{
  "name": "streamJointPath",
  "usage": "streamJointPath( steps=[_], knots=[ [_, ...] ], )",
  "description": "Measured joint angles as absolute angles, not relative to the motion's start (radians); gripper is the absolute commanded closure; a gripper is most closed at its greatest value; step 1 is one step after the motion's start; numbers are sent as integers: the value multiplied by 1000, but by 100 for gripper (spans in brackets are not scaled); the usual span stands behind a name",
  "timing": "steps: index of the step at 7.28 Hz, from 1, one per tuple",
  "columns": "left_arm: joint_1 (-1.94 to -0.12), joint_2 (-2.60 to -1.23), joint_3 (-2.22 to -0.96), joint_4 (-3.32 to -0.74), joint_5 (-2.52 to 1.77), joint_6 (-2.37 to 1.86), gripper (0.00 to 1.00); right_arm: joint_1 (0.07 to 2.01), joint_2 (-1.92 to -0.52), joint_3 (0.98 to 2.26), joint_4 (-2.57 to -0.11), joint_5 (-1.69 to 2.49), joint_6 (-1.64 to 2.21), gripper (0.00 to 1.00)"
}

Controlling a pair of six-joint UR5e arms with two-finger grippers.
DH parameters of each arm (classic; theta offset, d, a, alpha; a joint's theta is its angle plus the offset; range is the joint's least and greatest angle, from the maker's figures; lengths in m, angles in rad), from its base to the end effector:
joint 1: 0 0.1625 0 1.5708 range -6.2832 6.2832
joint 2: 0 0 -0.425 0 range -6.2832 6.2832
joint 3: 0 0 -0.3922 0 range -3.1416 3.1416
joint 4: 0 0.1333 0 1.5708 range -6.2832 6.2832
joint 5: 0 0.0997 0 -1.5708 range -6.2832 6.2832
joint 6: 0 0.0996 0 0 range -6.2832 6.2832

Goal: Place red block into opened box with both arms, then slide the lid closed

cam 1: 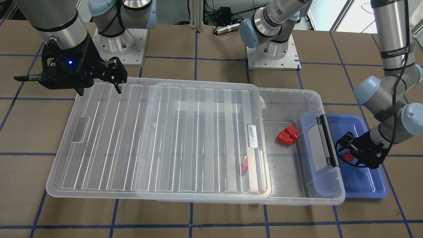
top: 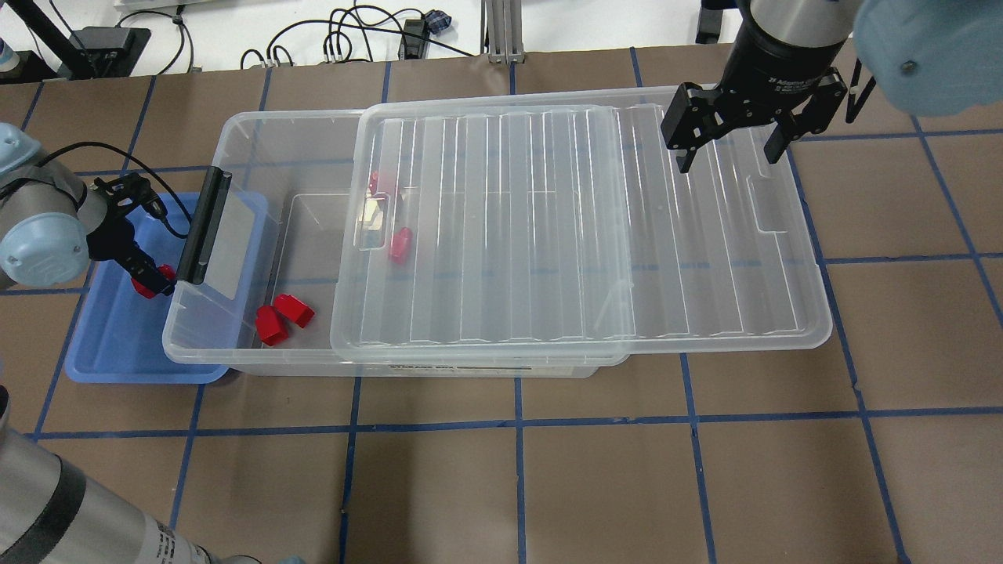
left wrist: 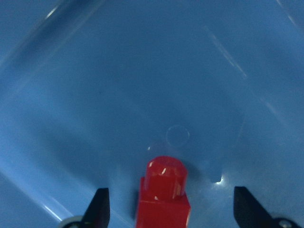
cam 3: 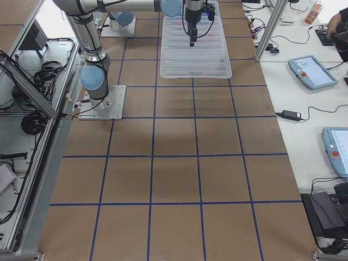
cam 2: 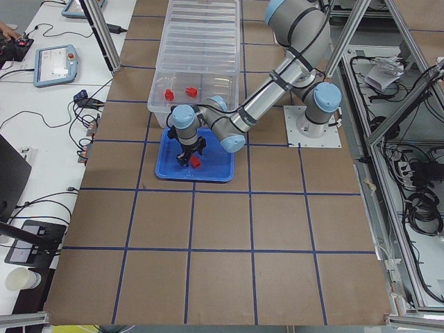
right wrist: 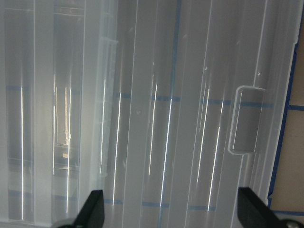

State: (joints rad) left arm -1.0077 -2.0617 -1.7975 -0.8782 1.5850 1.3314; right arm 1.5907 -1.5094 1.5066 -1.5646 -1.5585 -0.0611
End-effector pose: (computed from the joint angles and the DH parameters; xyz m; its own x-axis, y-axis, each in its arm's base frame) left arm 0.2050 -0.5719 0.1774 -0.7190 0.6947 0.0209 0.6951 0.7187 0.0197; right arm 0.1448 -0.5149 0.4879 -0.9966 -0.0809 -0.0125 -0.0809 0.9967 0.0026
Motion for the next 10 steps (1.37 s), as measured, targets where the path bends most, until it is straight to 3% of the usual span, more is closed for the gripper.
streamJointPath(
  steps=[3,6,10],
  knots=[
    [-1008,-2055,-1798,-861,1568,1339,89,1591,-1509,1506,-1564,-1559,-61,0],
    [-1022,-2001,-1763,-896,1524,1312,90,1591,-1509,1506,-1565,-1559,-61,0],
    [-1116,-1906,-1529,-1224,1487,1095,90,1591,-1509,1508,-1565,-1559,-61,0]
  ],
)
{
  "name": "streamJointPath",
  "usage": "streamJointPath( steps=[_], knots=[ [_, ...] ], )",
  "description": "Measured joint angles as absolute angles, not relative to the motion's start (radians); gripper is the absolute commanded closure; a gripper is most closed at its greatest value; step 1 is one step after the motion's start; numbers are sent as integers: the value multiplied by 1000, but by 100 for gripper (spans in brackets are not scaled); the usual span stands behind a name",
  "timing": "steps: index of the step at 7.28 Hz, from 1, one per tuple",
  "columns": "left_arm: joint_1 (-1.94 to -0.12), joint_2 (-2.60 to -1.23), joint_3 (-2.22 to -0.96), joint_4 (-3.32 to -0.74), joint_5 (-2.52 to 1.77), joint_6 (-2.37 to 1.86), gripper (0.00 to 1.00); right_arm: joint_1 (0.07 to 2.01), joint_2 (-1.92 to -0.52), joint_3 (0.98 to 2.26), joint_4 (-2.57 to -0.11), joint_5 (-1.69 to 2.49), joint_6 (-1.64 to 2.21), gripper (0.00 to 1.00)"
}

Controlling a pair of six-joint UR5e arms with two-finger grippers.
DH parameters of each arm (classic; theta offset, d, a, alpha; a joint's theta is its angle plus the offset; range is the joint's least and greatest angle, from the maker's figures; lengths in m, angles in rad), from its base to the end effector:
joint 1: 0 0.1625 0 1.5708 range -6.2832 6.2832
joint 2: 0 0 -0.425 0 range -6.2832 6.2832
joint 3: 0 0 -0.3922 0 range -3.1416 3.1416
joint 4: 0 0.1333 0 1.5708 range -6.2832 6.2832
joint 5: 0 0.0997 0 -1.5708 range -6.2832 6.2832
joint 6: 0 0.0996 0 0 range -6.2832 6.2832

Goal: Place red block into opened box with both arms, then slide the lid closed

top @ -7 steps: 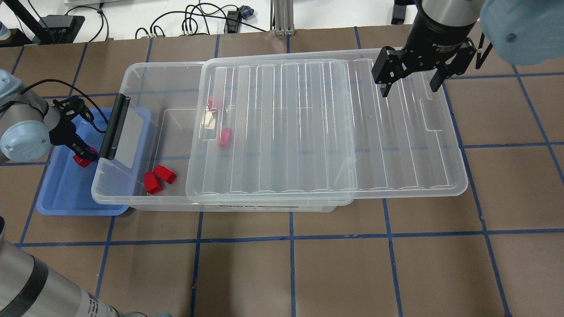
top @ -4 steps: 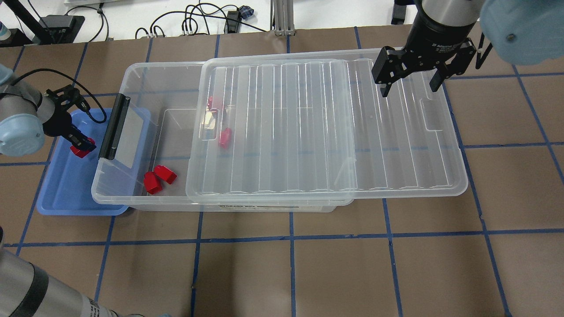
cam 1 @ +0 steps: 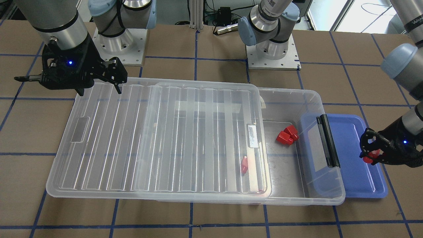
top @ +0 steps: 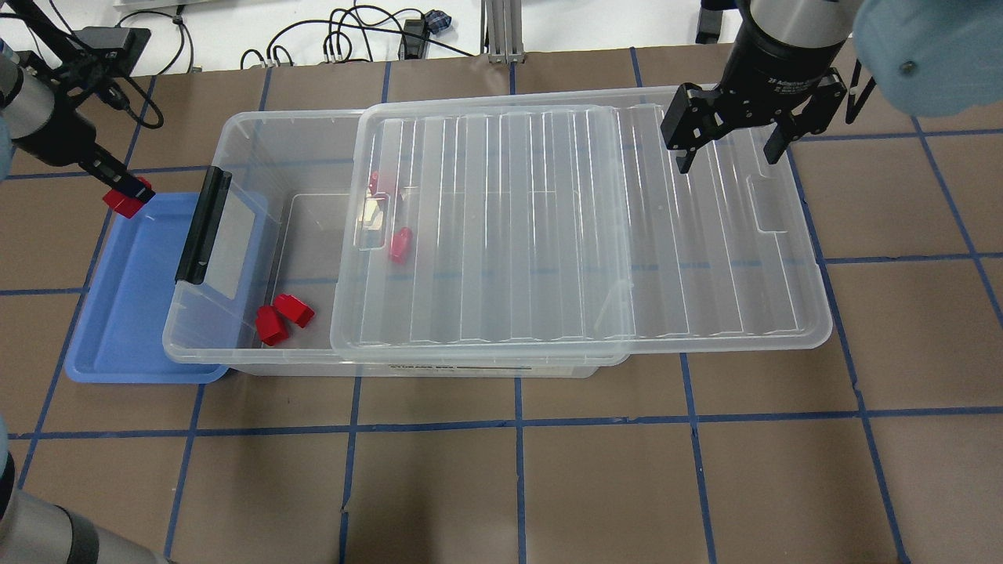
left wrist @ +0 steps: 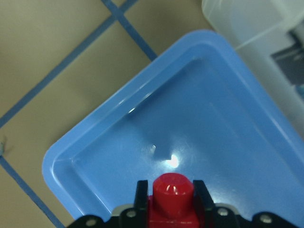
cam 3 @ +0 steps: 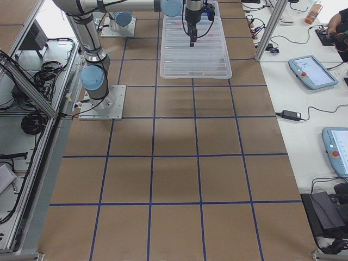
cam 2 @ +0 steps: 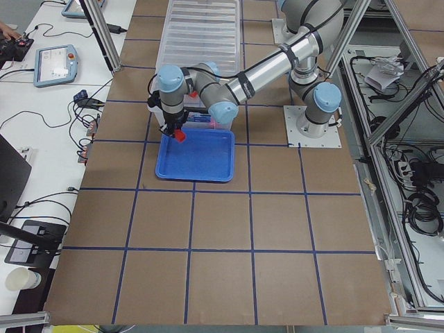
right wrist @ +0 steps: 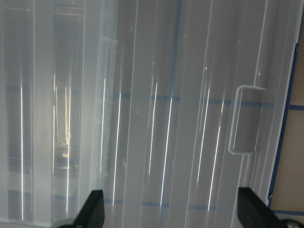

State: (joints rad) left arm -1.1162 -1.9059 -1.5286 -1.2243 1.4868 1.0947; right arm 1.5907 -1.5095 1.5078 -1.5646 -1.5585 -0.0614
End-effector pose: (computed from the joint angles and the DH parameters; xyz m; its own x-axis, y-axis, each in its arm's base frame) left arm 0.1450 -0.6194 0.3569 -0.8009 0.5987 -0.0092 0.5965 0.7965 -0.0990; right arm 0.1448 -0.5147 0.4873 -0.9966 -0.0812 -0.0125 -0.0812 0.9967 0.0037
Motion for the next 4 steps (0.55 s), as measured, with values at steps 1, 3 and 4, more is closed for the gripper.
streamJointPath(
  steps=[1,3,4],
  knots=[
    [-1157,-1877,-1495,-1294,1491,994,90,1591,-1509,1508,-1565,-1559,-61,0],
    [-1238,-1832,-1491,-1364,1495,748,90,1591,-1509,1509,-1565,-1559,-62,0],
    [-1291,-1814,-1511,-1368,1507,623,90,1591,-1509,1509,-1565,-1559,-63,0]
  ],
)
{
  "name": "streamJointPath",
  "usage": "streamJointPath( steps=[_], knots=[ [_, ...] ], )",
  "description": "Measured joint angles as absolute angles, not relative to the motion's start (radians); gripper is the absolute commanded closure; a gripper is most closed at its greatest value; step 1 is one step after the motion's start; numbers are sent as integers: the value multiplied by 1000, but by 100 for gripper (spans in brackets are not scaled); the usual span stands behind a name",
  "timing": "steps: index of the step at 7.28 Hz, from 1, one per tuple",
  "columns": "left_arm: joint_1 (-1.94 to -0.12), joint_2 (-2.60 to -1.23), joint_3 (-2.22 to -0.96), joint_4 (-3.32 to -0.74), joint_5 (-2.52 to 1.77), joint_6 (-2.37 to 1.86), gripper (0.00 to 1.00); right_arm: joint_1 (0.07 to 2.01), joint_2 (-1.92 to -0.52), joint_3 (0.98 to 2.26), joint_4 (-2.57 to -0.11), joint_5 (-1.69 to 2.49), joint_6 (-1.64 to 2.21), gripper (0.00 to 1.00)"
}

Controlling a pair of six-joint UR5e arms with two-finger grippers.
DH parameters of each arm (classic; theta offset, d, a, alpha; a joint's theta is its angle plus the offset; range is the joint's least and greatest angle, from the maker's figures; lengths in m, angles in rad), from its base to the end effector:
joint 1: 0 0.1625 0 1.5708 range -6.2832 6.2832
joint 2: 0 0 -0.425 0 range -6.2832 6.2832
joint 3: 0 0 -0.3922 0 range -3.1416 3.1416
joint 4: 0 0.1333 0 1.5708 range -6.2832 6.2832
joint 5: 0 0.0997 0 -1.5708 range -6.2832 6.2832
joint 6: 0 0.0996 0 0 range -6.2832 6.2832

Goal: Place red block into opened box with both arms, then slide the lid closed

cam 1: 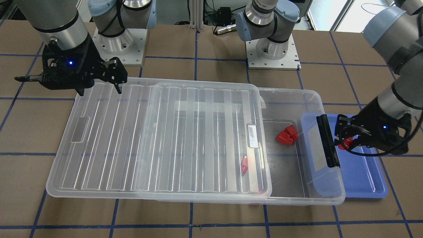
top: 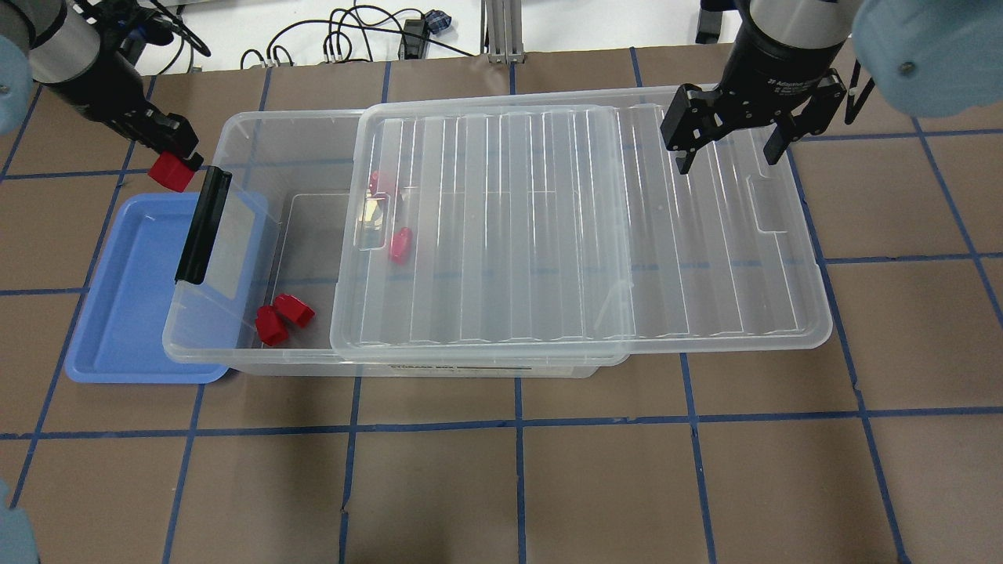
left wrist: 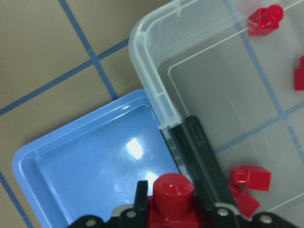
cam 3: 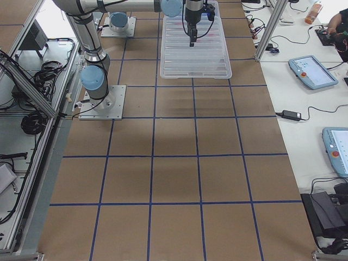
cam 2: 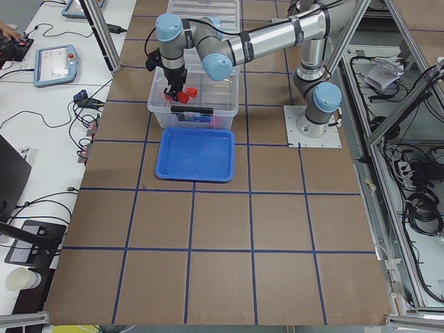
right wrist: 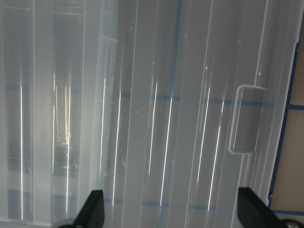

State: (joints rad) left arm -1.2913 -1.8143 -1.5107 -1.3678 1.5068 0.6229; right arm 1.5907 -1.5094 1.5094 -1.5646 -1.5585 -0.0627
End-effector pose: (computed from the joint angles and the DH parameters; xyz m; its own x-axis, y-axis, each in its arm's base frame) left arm 0.0284 -0.6054 0.4060 -0.9403 0.3380 0.0405 0.3358 0.9404 -0.0532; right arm 0.1448 -0.5146 0.4865 -0.9965 -0.0824 -0.0127 -0.0825 0.9966 0.0054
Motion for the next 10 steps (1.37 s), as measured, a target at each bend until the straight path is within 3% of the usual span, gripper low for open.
streamJointPath(
  steps=[4,10],
  knots=[
    [-1400,-1802,-1700,-1165,1562,282,89,1591,-1509,1509,-1565,-1559,-62,0],
    [-1490,-1851,-1743,-1056,1623,61,86,1591,-1509,1509,-1565,-1558,-62,0]
  ],
)
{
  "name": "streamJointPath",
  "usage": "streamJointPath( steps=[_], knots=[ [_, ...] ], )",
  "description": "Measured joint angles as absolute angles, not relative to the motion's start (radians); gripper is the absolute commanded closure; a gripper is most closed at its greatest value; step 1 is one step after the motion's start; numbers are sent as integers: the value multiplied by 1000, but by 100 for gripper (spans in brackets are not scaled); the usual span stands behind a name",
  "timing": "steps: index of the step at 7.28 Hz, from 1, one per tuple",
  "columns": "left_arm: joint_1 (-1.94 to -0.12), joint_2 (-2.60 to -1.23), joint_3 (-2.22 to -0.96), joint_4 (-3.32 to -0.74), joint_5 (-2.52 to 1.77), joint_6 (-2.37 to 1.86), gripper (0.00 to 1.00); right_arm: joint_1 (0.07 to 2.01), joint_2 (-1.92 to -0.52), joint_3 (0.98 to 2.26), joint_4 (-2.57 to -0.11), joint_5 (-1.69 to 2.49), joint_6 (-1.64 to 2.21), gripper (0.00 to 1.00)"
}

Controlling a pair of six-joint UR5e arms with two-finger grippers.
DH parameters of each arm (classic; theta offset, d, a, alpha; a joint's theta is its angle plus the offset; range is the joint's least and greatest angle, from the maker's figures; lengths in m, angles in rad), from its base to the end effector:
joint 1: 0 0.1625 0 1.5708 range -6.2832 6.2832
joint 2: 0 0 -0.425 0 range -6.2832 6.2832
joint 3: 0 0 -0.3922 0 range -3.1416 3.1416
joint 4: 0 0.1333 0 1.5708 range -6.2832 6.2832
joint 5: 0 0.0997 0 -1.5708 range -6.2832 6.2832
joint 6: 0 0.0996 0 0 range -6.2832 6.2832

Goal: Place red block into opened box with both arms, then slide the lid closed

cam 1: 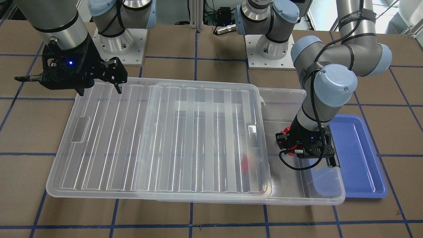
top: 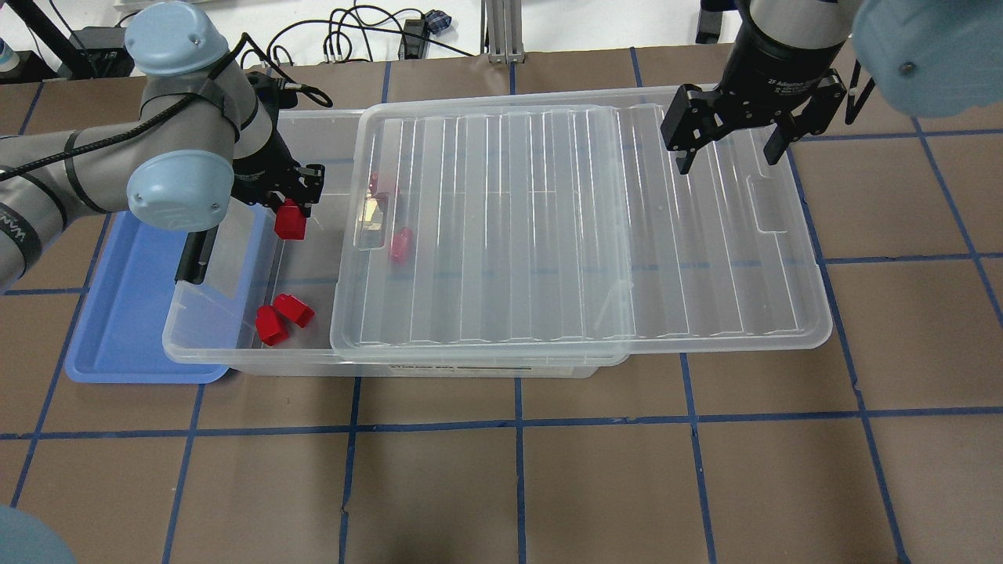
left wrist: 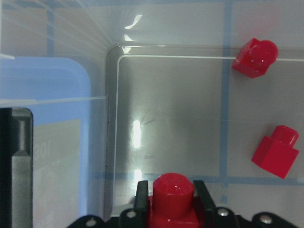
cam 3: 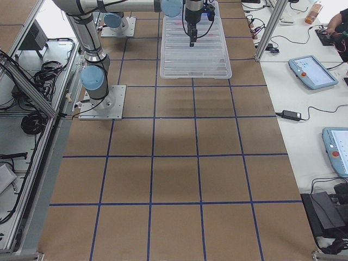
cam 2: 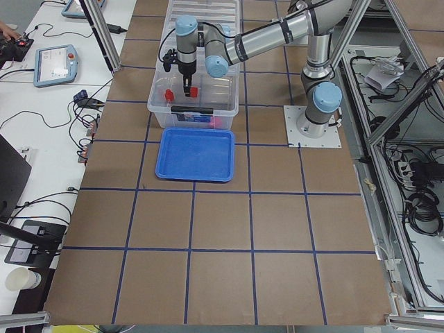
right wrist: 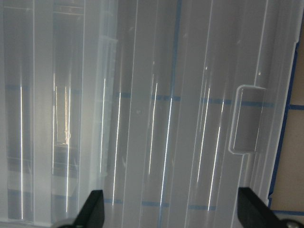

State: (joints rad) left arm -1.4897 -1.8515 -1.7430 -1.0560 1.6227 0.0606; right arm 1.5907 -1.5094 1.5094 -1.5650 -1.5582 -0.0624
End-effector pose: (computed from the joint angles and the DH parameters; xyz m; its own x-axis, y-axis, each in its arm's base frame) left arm -0.0810 -0.5845 0.3061 -0.9982 -0.0237 -0.0554 -0.0204 0.9981 -0.0586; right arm 0.1448 -0.5146 0.4865 -0.9965 -0.0821 -0.0129 -0.0822 0.9966 0.0050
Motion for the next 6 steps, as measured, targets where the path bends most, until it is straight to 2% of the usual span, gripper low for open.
streamJointPath(
  steps=[4,6],
  knots=[
    [-1483,-1885,-1770,-1047,1595,64,86,1555,-1503,1509,-1577,-1564,-104,0],
    [-1457,-1906,-1790,-1025,1564,69,86,1401,-1502,1515,-1581,-1568,-277,0]
  ],
)
